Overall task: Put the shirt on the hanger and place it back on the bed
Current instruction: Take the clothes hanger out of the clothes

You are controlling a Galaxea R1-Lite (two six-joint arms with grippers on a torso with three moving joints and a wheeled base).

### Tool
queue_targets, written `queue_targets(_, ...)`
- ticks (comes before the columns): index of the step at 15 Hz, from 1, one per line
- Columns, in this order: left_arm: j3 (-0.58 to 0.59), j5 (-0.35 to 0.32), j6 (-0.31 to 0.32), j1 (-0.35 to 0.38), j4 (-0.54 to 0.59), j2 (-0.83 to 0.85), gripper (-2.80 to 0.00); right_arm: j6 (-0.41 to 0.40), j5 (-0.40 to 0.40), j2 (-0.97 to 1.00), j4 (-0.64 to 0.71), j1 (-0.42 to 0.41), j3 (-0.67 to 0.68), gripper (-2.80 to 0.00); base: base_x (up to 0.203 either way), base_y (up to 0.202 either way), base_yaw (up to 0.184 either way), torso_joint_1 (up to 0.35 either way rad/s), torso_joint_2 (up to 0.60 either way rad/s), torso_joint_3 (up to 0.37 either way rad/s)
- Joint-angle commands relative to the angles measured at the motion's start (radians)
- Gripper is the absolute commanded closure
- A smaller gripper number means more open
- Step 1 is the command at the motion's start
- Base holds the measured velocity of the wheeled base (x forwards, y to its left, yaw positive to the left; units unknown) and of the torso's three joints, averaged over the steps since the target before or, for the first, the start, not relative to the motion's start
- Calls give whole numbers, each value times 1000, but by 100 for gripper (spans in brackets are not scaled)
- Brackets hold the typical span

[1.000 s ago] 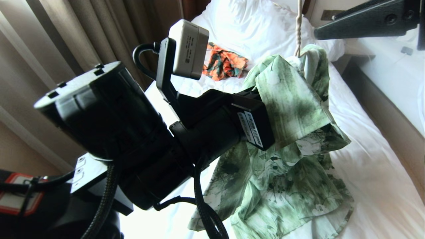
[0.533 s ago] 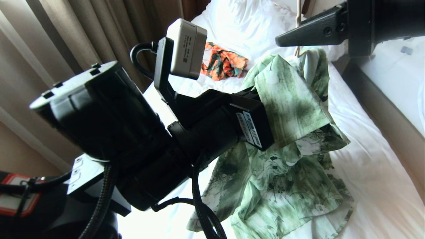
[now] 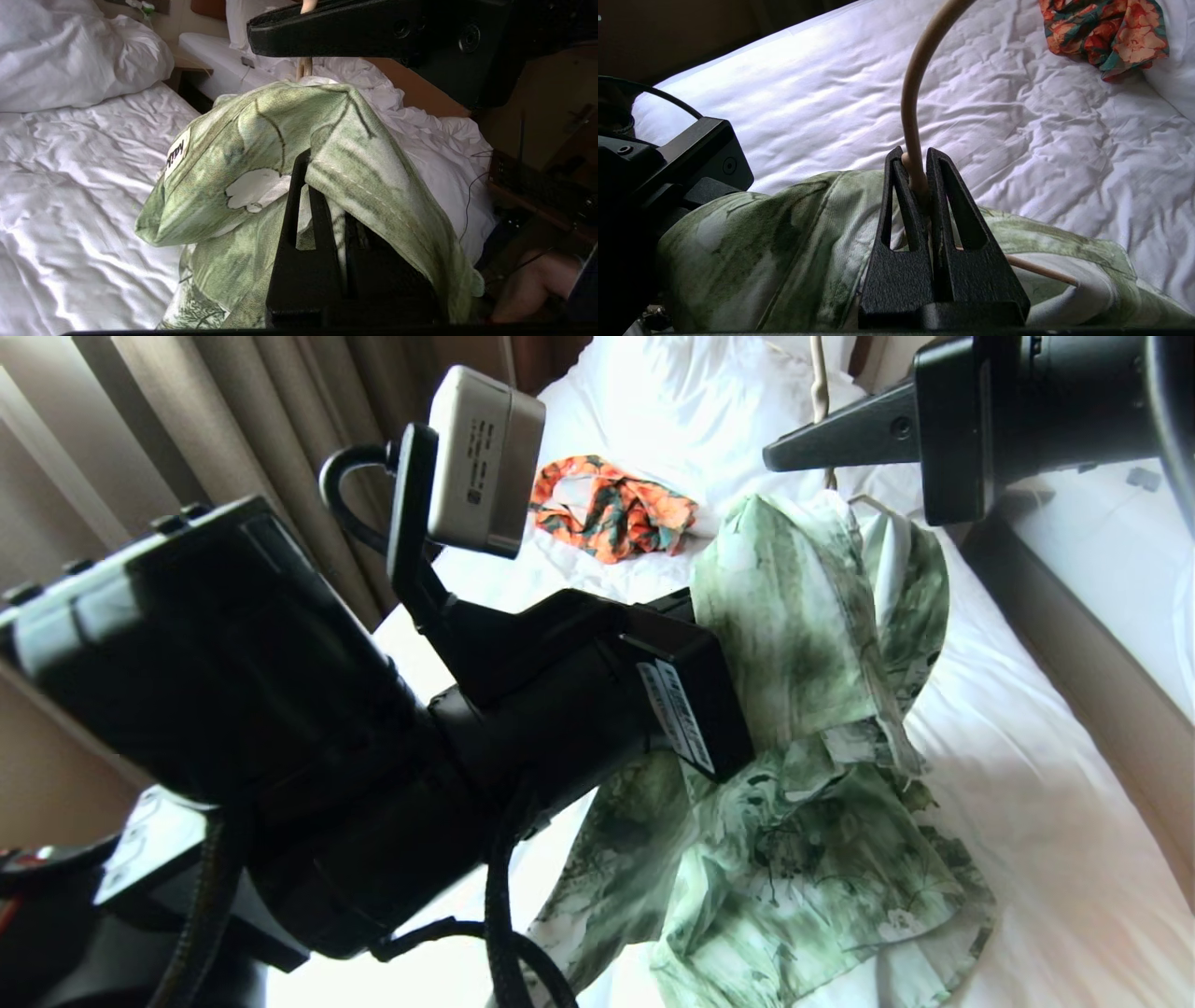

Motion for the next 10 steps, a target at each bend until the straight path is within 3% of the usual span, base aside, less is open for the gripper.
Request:
queue_targets(1,4,-8,1,-14,90,-61,0,-1,-16,-14,-3,9,-1,0,0,0,0,0,0,0)
queue_targets(7,4,-3,2,-14,156,-116,0,-1,-37,-11,-3,8,-1,0,0,0,0,0,0,0)
queue_targets(10,10,-5,2,-15,257,-199,0,-1,-44,-6,-10,8,-1,0,0,0,0,0,0,0)
